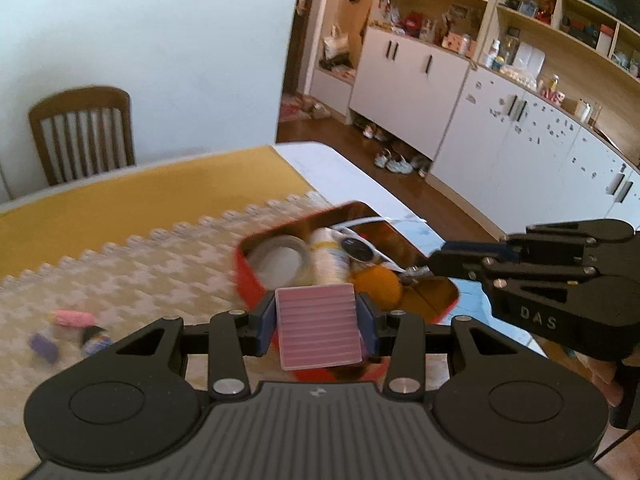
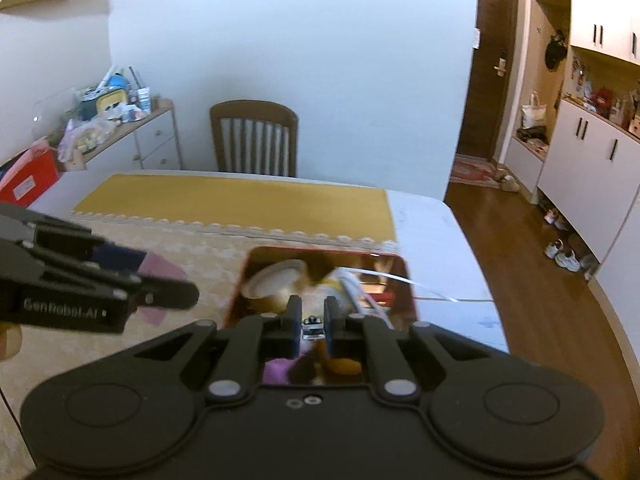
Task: Organize rigid objects
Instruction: 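Carry the pink comb and nail clipper over the red tin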
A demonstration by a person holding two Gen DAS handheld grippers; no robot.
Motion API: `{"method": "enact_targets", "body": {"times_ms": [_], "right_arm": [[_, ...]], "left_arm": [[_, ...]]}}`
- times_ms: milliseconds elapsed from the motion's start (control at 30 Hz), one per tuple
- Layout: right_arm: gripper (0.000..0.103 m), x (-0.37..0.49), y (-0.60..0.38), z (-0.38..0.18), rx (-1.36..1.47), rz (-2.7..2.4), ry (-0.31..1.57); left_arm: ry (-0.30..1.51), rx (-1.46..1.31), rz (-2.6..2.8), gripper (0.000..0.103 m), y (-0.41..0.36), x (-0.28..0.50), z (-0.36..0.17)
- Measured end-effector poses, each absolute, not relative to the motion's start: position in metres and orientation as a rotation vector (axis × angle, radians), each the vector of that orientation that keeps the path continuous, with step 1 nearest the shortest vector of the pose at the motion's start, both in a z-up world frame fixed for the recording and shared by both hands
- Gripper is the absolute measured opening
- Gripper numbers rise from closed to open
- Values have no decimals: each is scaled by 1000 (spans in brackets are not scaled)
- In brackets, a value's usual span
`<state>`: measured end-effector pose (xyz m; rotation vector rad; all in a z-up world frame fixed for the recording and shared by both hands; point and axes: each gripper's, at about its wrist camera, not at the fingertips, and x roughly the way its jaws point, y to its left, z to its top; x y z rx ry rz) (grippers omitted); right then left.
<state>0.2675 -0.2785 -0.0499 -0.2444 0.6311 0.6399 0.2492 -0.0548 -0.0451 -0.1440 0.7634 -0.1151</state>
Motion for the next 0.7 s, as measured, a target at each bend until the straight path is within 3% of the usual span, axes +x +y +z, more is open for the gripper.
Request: {"method": "enact_targets", "body": {"times_ms": [700], "right_arm": [[10,313,-305,-96,-295,683,709]], "left_arm": [[915,-67,-113,42,-118,329,-98]]}}
